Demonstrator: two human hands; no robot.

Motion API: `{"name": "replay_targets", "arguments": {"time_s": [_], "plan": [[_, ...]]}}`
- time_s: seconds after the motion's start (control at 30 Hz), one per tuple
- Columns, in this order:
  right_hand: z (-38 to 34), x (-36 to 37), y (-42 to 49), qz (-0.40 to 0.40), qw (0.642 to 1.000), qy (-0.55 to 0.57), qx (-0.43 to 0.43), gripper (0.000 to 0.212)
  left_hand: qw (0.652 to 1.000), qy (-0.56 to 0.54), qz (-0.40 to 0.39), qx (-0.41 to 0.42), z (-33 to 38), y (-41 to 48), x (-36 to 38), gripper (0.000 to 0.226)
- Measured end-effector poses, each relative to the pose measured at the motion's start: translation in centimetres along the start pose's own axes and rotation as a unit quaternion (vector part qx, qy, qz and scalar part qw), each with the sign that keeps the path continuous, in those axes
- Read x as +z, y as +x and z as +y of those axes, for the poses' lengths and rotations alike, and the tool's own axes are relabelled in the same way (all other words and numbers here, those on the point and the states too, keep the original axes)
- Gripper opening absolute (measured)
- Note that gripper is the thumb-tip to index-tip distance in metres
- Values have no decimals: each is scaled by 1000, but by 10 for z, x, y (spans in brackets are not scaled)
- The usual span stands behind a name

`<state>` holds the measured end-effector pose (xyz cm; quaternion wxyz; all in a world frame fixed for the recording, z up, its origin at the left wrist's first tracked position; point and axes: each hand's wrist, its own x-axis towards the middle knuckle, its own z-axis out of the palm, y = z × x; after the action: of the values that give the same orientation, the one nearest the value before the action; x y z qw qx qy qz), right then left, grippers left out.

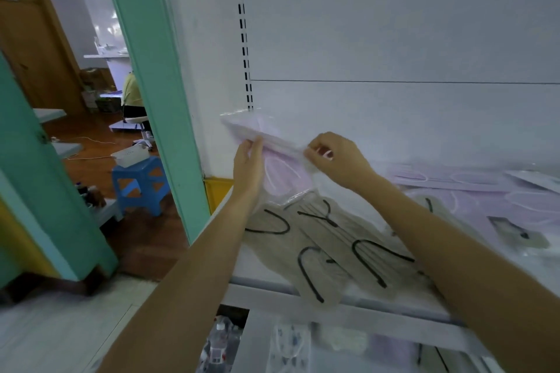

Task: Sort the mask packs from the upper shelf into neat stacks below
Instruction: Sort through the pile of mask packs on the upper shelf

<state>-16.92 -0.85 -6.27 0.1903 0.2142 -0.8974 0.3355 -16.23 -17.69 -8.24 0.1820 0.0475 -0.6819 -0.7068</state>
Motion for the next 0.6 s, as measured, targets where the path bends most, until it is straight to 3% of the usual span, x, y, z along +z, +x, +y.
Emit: {"name": "replay_targets", "arguments": {"time_s": [0.1,0.27,0.33,0.47,0.5,0.6], "plan": [[-20,11,-2,-95,994,-4,-46,22,999,-16,-30,7,13,-3,4,30],[-31,13,4,-122,992,29,-12,25,998,43,-33,44,28,-12,-2,12],[-33,9,7,-97,995,5,1,27,995,76,-24,52,28,-13,-8,22],[-28,-11,7,64,989,-128,46,28,994,88,-21,65,29,-24,-20,23],[-23,-19,6,60,985,-143,77,28,994,86,-26,69,29,-28,-22,25],[-6,-43,-10,-83,971,-155,163,30,992,73,-72,68,36,-43,-25,31]]}}
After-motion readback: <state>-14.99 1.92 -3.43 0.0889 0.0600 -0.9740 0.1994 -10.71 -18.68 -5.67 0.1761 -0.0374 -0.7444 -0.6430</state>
